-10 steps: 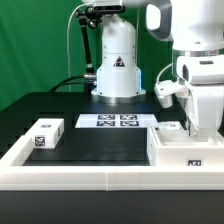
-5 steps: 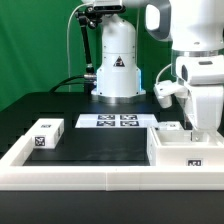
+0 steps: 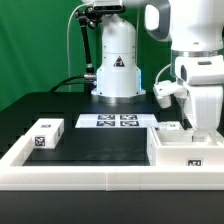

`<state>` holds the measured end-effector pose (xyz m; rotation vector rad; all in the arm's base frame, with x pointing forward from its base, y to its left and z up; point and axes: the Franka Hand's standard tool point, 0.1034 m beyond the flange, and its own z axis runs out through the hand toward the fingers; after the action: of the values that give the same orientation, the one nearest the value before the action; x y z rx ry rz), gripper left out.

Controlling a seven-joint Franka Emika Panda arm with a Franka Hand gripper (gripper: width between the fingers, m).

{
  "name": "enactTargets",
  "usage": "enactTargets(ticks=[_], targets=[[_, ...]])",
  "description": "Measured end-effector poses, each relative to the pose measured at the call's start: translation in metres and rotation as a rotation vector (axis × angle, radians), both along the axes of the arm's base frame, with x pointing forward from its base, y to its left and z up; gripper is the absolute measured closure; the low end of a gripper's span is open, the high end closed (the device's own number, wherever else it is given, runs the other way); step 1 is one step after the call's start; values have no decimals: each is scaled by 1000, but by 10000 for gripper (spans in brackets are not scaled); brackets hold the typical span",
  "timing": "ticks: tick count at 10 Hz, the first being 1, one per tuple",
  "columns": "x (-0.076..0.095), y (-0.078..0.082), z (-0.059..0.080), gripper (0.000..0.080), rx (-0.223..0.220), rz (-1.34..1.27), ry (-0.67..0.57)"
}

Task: Assemble cabinet

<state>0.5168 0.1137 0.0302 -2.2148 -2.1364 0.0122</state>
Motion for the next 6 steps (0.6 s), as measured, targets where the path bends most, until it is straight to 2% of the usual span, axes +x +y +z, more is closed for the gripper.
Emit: enactTargets(ticks=[3, 6], targets=[[-5, -1, 4, 3, -3, 1, 0], [-18, 2, 31, 3, -16, -13, -18]])
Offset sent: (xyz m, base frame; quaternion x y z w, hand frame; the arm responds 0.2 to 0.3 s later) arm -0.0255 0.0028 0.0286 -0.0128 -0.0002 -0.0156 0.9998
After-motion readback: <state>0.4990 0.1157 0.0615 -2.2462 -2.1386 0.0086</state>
